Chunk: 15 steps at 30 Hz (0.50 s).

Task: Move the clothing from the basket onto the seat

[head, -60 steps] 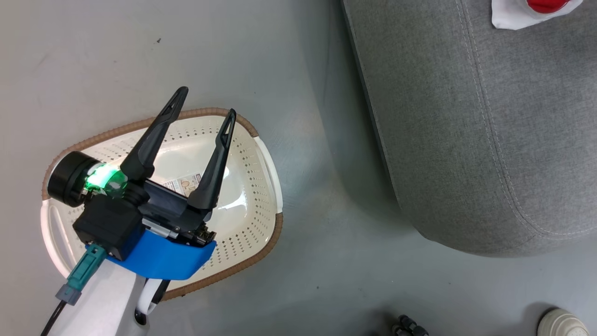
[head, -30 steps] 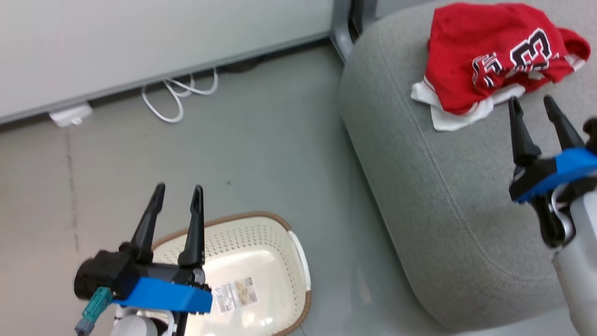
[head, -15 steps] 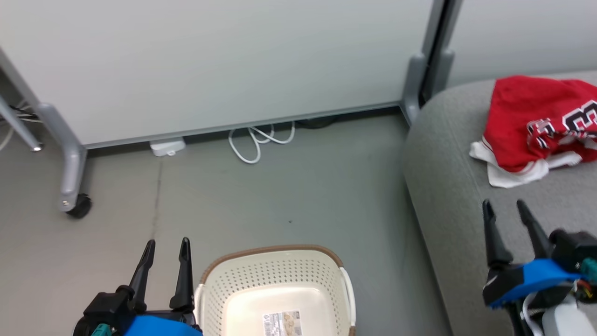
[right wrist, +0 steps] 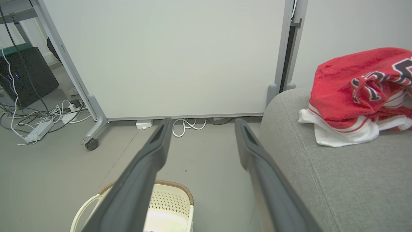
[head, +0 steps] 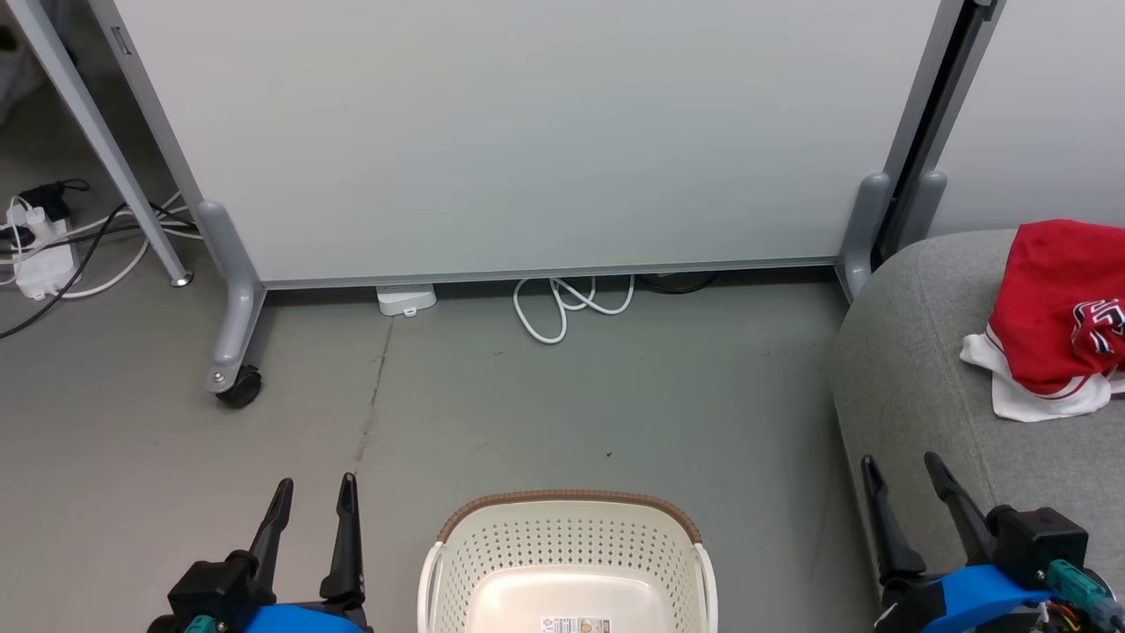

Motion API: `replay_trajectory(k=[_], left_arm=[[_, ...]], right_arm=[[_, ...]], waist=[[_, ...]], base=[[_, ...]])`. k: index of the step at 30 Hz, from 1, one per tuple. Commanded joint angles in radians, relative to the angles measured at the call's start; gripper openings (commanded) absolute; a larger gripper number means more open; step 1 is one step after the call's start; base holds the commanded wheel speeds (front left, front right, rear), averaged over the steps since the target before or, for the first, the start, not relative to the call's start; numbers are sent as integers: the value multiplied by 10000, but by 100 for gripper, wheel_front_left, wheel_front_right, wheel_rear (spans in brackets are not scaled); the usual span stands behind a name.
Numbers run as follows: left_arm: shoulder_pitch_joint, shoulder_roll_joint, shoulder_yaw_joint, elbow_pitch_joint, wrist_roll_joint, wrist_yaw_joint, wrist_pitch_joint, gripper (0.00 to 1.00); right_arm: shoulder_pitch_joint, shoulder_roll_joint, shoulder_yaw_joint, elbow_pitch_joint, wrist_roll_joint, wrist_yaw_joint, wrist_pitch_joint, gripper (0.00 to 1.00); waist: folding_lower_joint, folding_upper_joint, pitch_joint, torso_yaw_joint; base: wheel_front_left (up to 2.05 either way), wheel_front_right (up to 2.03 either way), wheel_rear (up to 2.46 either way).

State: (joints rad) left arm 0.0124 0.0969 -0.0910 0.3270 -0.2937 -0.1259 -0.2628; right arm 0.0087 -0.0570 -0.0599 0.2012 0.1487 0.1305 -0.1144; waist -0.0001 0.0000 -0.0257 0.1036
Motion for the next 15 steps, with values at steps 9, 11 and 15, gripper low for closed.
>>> replay_trajectory(k=[9, 11, 15], left_arm=[[-203, 37, -52, 152, -71, -75, -27, 100], [-210, 41, -70, 163, -99, -75, -29, 100], [-176, 87, -114, 187, -152, -76, -29, 100]], right_arm=[[138, 71, 146, -100, -65, 5, 107, 100], [153, 74, 181, -88, 5, 5, 108, 100], [161, 75, 254, -30, 154, 5, 104, 100]], waist=[[1, 0, 22, 0], [1, 0, 43, -5], [1, 0, 73, -13]], base=[[0, 0, 0], [0, 0, 0], [0, 0, 0]])
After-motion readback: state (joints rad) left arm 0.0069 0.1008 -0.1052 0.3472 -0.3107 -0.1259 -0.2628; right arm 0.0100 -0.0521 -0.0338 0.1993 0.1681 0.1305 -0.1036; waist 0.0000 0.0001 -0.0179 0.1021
